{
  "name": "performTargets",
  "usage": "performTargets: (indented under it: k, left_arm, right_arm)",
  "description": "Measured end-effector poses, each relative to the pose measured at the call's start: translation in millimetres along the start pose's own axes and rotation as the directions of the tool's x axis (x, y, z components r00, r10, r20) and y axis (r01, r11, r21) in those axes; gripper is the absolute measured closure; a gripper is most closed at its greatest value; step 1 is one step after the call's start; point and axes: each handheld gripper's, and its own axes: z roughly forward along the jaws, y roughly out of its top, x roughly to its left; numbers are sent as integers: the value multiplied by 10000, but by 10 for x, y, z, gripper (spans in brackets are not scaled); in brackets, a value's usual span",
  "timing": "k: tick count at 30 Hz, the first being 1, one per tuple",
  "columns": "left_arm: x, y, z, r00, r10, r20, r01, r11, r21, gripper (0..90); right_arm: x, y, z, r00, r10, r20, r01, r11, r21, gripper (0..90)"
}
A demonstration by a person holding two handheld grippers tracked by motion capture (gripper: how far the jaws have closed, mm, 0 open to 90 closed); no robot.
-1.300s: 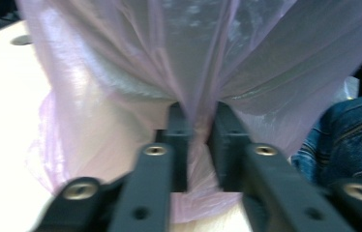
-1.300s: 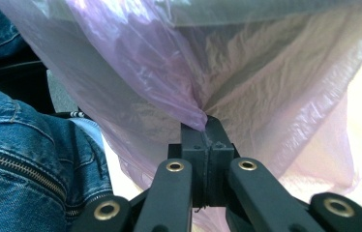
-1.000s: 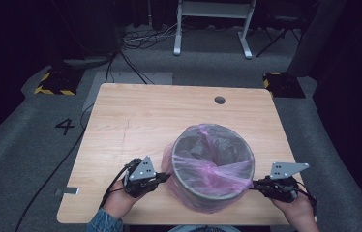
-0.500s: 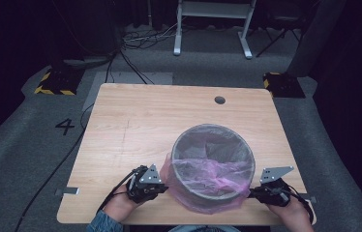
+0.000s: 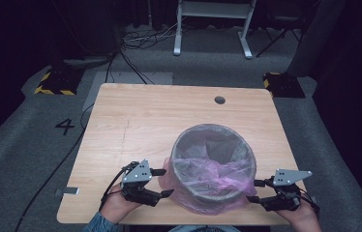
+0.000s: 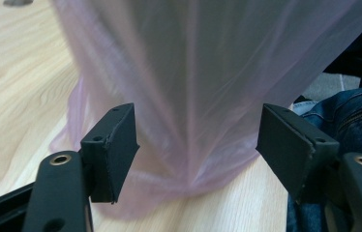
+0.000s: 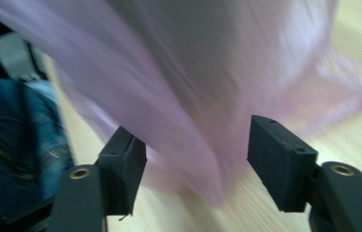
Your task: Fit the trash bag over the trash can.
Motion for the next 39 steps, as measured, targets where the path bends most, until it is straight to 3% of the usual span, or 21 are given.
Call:
performTargets:
  k: [2, 4, 5, 7, 9, 13, 15, 16, 17, 18, 19, 21, 23, 25, 28, 30, 34, 39]
  left_arm:
    - [-35, 56, 26, 9981, 187, -581, -170, 9994, 298, 600]
    - [-26, 65, 45, 9936, 203, -1109, -158, 9990, 412, 800]
    - [-5, 55, 65, 9910, 154, -1328, -87, 9987, 509, 870]
    - [39, 22, 110, 9887, 94, -1493, 14, 9974, 720, 898]
    - [65, -16, 154, 9889, -29, -1485, 156, 9963, 846, 900]
    - [54, -34, 216, 9879, 126, -1546, 42, 9942, 1076, 899]
    - [37, -41, 235, 9896, 240, -1417, -69, 9927, 1203, 898]
    - [26, -47, 237, 9863, 254, -1631, -64, 9932, 1160, 885]
    - [26, -56, 226, 9835, 234, -1796, -61, 9953, 963, 780]
    - [38, -66, 199, 9852, 89, -1712, 22, 9979, 645, 642]
    - [52, -74, 171, 9872, -31, -1595, 101, 9990, 432, 563]
    - [90, -94, 85, 9891, -284, -1446, 288, 9996, 8, 460]
    - [111, -115, 22, 9878, -358, -1515, 356, 9994, -41, 448]
    - [136, -157, -44, 9831, -477, -1768, 466, 9989, -104, 445]
    - [196, -244, -144, 9715, -805, -2230, 799, 9967, -119, 430]
    - [225, -297, -204, 9673, -945, -2352, 929, 9955, -180, 429]
    - [261, -388, -288, 9554, -1104, -2739, 1110, 9937, -133, 416]
    - [327, -495, -326, 9377, -1308, -3218, 1416, 9899, 103, 412]
  right_arm:
    - [73, 87, -59, 9991, -366, -220, 360, 9990, -278, 661]
    - [125, 171, -108, 9977, -601, -310, 585, 9971, -493, 775]
    - [133, 204, -122, 9974, -636, -334, 619, 9967, -522, 823]
    - [116, 234, -99, 9976, -624, -293, 611, 9971, -449, 874]
    - [75, 214, -27, 9983, -477, -320, 471, 9987, -209, 888]
    - [-10, 122, 164, 9989, -272, -375, 288, 9987, 429, 891]
    - [-37, 92, 212, 9985, -94, -531, 132, 9973, 716, 808]
    - [-40, 78, 222, 9992, -135, -378, 164, 9967, 795, 729]
    - [-37, 64, 213, 9997, -144, -195, 158, 9973, 722, 633]
    - [-38, 54, 189, 9999, -34, -142, 42, 9985, 544, 564]
    - [-44, 48, 149, 9997, 98, -245, -90, 9994, 339, 526]
    - [-52, 56, 49, 9987, 217, -458, -219, 9998, -41, 452]
    - [-59, 75, -61, 9987, 246, -442, -267, 9985, -474, 383]
    - [-56, 100, -151, 9997, 183, -165, -197, 9958, -889, 301]
    - [-54, 180, -297, 9997, 169, 153, -148, 9920, -1254, 280]
    - [-53, 235, -380, 9982, 288, 527, -204, 9880, -1534, 249]
    - [-52, 307, -523, 9982, 194, 567, -76, 9795, -2013, 267]
    - [-18, 278, -627, 9985, 73, 537, 37, 9795, -2015, 308]
